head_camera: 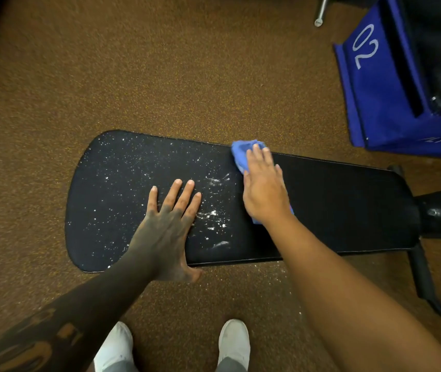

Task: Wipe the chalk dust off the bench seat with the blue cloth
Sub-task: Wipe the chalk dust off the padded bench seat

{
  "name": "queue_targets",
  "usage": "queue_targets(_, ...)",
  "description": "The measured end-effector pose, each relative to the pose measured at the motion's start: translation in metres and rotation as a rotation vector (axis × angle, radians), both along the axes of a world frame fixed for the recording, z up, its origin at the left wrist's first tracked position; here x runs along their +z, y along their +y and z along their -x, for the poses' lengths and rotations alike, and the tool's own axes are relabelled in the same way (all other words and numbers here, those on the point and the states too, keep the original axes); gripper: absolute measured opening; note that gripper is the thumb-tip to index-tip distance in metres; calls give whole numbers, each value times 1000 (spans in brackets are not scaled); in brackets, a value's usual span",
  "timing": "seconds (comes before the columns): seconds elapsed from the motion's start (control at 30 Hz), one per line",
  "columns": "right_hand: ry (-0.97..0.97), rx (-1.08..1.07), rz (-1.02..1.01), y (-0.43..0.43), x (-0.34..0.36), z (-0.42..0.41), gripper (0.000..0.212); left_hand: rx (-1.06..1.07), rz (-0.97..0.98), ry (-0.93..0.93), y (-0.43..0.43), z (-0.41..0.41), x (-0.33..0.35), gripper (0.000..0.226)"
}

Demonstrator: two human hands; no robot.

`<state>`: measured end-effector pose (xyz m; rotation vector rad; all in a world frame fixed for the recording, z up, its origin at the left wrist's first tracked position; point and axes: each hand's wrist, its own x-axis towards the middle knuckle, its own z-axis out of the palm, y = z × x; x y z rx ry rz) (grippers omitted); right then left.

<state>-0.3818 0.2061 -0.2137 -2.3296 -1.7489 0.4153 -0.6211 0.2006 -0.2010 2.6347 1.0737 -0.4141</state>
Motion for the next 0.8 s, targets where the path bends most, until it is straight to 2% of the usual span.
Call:
queue_targets(0.07,-27,-109,4,6,1,19,51,-1,-2,-1,0,0,-1,154)
queue_targets(0.1,-22,-82,5,6,2,32,52,-1,0,0,0,0,-1,154)
queue_targets(0.23,-14,238,25,-5,6,30,53,-10,-10,1,1,2,-1,154)
queue_targets(0.37,-12,38,9,11,3,13,53,-29,-9,-7,3,11,-1,154)
queue_targets(0.4,-28,38,-3,11,2,22,53,-31,-8,-10,3,13,-1,154)
queue_targets(0.53,-38,274,-9,3,0,24,54,-34,-10,-9,4,16,-2,152)
queue_targets(0.7,54,33,-38,20,-1,10,57,-33,-1,-1,5,20,-2,151)
queue_targets(0.8,61,196,-59,6,-4,30,54,-26,-24,-2,4,20,-2,150)
